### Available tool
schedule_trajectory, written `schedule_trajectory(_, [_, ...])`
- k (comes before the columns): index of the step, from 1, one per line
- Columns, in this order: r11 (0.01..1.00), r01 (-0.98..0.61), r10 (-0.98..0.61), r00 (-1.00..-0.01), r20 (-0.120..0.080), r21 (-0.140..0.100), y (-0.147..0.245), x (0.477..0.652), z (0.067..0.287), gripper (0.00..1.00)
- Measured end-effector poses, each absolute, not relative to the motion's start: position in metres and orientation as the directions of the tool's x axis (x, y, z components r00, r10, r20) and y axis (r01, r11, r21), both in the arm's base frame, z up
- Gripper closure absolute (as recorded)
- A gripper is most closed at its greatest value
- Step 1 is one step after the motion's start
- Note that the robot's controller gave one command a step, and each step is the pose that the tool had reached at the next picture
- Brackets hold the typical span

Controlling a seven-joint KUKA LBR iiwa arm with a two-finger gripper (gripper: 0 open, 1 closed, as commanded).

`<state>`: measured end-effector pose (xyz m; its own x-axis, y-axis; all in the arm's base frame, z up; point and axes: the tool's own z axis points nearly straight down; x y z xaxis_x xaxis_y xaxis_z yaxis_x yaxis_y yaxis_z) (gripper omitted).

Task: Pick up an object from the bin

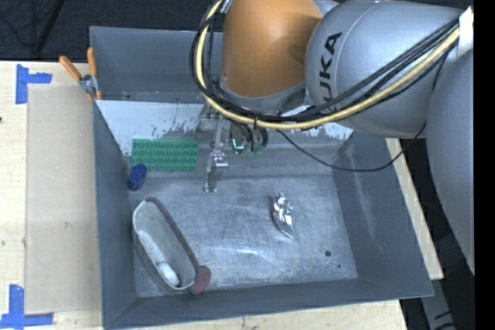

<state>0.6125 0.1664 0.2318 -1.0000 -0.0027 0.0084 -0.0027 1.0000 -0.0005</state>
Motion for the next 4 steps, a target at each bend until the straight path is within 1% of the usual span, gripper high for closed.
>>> schedule_trajectory(1, [0.992,-0.127,-0.127,-0.992,0.009,-0.001,0.218,0.592,0.093,0.0])
schedule_trajectory(2, [0.988,-0.155,-0.155,-0.988,-0.002,0.0,0.23,0.581,0.07,0.0])
schedule_trajectory(3, [0.996,-0.094,-0.094,-0.996,0.0,-0.002,0.184,0.595,0.074,0.0])
schedule_trajectory(4, [0.995,-0.095,-0.095,-0.995,0.002,-0.001,0.129,0.555,0.075,0.0])
